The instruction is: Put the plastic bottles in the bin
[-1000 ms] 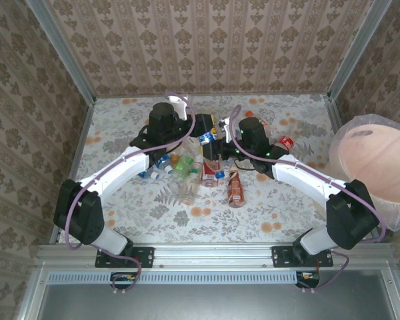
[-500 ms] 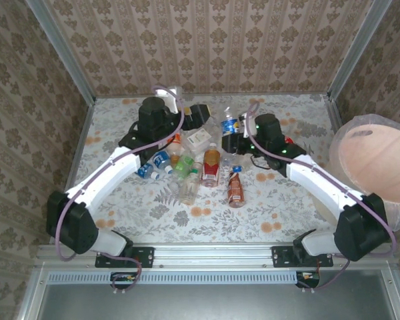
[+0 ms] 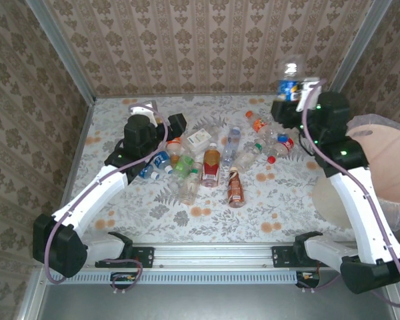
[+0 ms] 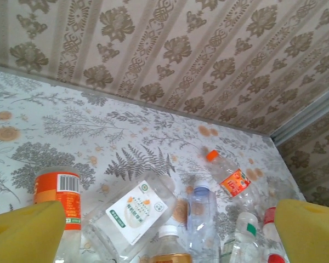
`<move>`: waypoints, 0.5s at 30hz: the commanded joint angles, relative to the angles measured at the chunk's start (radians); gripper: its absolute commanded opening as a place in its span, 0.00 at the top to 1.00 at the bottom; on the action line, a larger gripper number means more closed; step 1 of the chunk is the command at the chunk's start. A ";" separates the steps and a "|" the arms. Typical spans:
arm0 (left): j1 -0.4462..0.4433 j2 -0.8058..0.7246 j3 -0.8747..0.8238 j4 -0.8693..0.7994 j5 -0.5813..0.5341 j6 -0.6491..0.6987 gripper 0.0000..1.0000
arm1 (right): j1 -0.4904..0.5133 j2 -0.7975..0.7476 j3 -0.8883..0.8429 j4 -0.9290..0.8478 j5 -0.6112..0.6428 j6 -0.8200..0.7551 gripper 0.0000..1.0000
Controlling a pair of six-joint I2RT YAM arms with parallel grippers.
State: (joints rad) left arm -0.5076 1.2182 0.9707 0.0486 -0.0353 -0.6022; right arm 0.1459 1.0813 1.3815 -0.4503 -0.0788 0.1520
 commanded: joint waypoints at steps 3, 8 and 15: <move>0.015 -0.026 0.002 0.013 -0.030 -0.016 0.00 | -0.147 -0.044 0.082 -0.081 0.116 -0.062 0.55; 0.020 -0.022 0.002 0.008 -0.007 -0.041 0.00 | -0.345 -0.065 0.089 -0.113 0.131 -0.046 0.55; 0.033 -0.017 -0.005 0.008 0.000 -0.076 0.00 | -0.560 -0.094 0.000 -0.133 0.265 -0.072 0.53</move>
State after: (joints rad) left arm -0.4843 1.2160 0.9703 0.0513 -0.0483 -0.6441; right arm -0.3691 1.0130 1.4170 -0.5522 0.0895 0.1074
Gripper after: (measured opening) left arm 0.999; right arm 0.473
